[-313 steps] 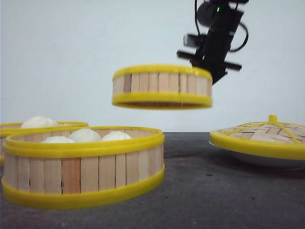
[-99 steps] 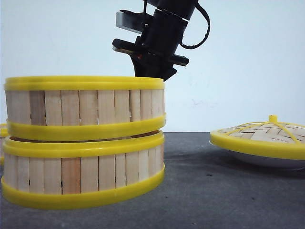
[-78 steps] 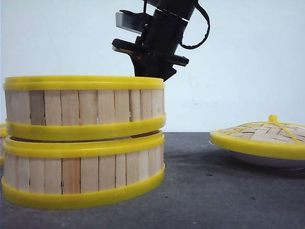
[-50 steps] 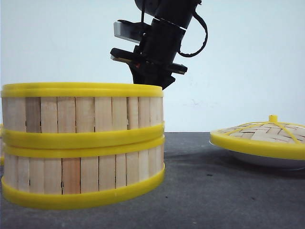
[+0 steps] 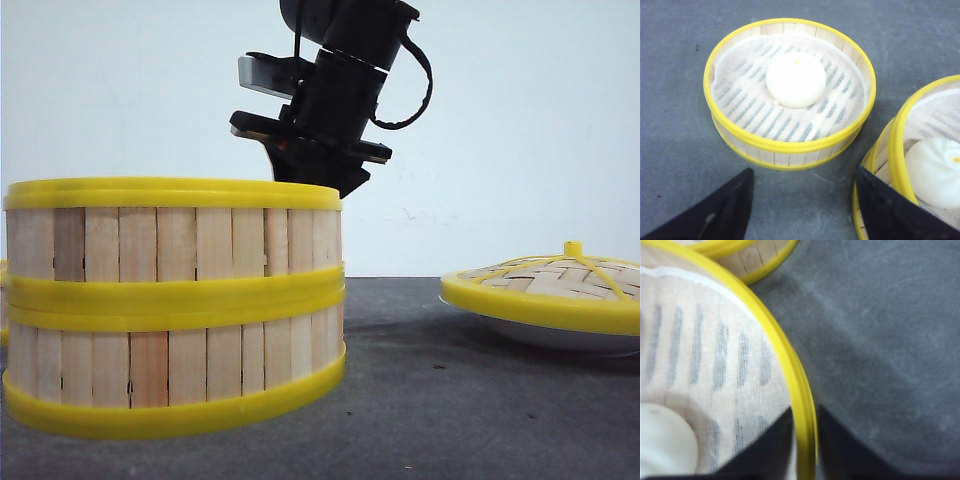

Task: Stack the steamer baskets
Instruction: 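Lower the basket onto the nearest basket and open the right gripper, then grasp the rim of another bun basket with the left gripper and lift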

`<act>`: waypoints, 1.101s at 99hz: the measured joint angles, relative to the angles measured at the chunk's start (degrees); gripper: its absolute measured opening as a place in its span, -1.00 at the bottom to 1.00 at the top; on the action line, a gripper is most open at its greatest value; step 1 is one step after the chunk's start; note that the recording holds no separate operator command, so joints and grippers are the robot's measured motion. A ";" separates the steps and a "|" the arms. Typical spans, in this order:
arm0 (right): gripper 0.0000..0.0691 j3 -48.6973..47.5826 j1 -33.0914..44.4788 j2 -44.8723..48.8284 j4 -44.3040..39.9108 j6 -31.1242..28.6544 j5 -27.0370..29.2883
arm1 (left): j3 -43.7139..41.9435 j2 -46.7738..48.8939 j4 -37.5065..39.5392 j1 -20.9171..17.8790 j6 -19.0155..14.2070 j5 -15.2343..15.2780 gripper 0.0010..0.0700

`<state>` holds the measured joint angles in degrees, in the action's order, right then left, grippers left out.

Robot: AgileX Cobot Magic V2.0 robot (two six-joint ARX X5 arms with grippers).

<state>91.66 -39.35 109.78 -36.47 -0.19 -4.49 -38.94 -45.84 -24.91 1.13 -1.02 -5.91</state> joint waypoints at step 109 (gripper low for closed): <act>0.23 -21.90 24.98 -35.76 -11.93 1.88 -1.49 | -21.62 -38.66 3.56 -11.15 -1.44 1.49 0.07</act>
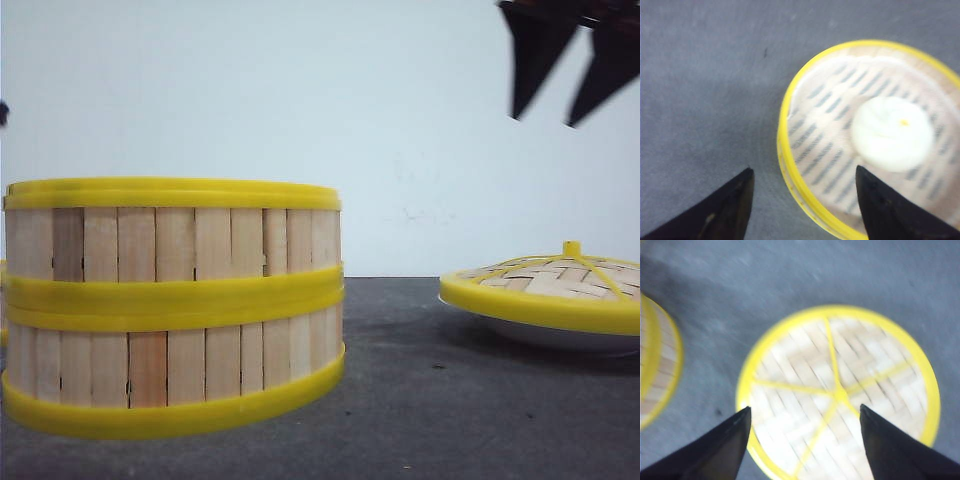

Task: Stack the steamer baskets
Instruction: 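Grasp the rim of another bun basket with the left gripper and lift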

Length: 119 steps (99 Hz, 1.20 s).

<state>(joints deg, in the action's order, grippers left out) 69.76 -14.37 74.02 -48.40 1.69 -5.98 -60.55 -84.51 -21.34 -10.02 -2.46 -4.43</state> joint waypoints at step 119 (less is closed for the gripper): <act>0.23 -5.49 6.60 -10.51 -3.76 0.00 -0.04 | -8.92 -13.40 -0.63 -0.09 -1.36 0.07 -0.94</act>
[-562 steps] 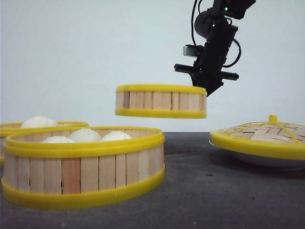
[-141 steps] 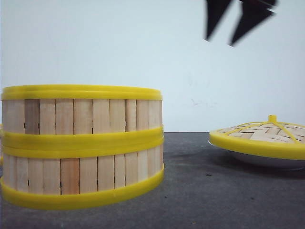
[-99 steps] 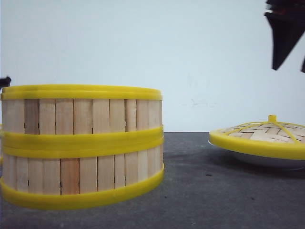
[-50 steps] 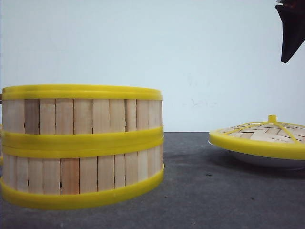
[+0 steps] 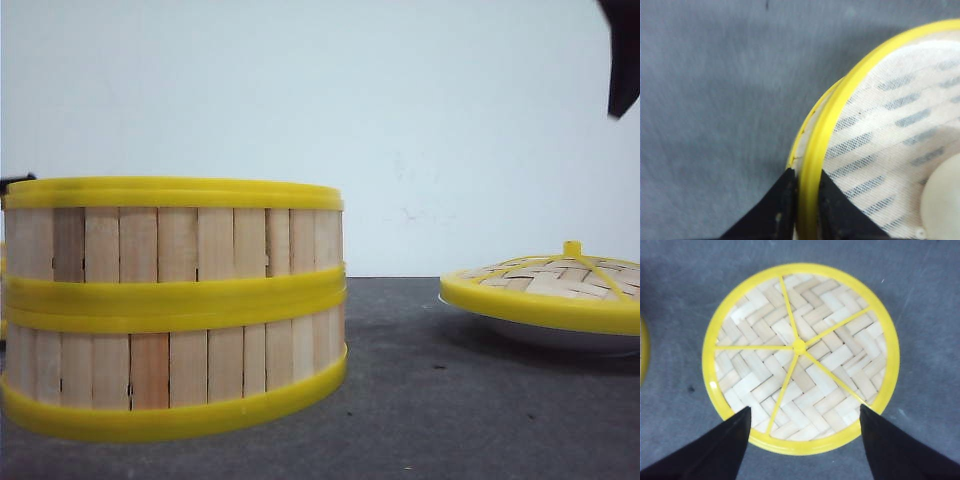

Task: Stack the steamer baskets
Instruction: 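Grasp the rim of another bun basket with the left gripper and lift, then carry the basket over the stack and lower it on top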

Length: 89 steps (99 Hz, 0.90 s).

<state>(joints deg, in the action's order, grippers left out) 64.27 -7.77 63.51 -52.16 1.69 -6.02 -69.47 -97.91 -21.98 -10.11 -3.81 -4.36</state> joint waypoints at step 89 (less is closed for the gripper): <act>0.23 0.00 0.00 -5.53 -4.04 0.02 0.00 | -24.33 12.39 -29.00 7.67 4.70 -12.79 -0.94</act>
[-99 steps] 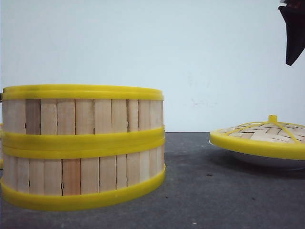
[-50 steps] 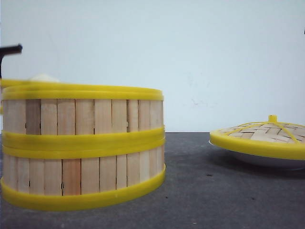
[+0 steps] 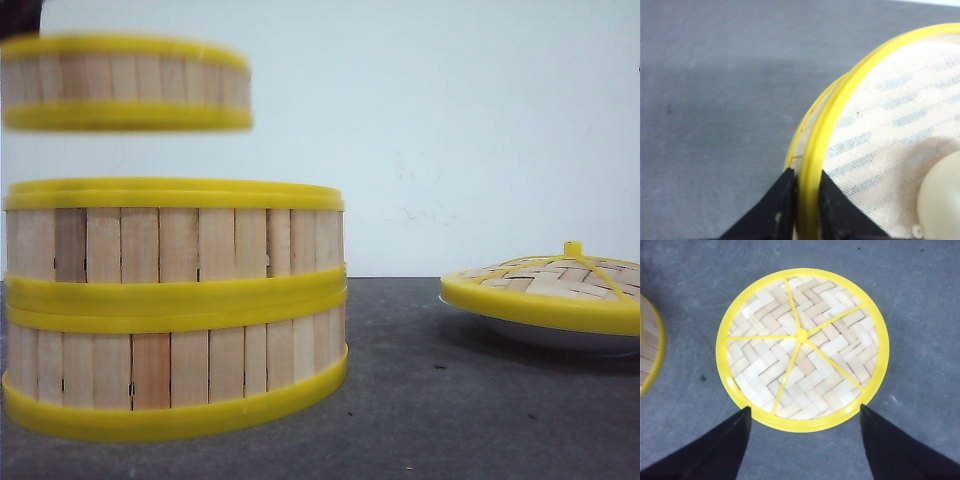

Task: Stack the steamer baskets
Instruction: 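Carry the basket over the stack and lower it on top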

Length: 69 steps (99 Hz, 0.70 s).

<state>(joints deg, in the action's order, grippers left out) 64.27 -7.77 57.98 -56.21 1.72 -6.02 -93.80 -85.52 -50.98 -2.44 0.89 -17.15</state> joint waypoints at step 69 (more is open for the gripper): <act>0.23 0.00 0.00 0.00 0.00 0.00 0.00 | 15.67 11.91 -4.26 12.85 3.06 1.81 -0.94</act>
<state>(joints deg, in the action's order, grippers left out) 64.27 -7.77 57.98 -56.21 1.72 -6.02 -78.13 -73.60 -55.24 10.41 3.95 -15.33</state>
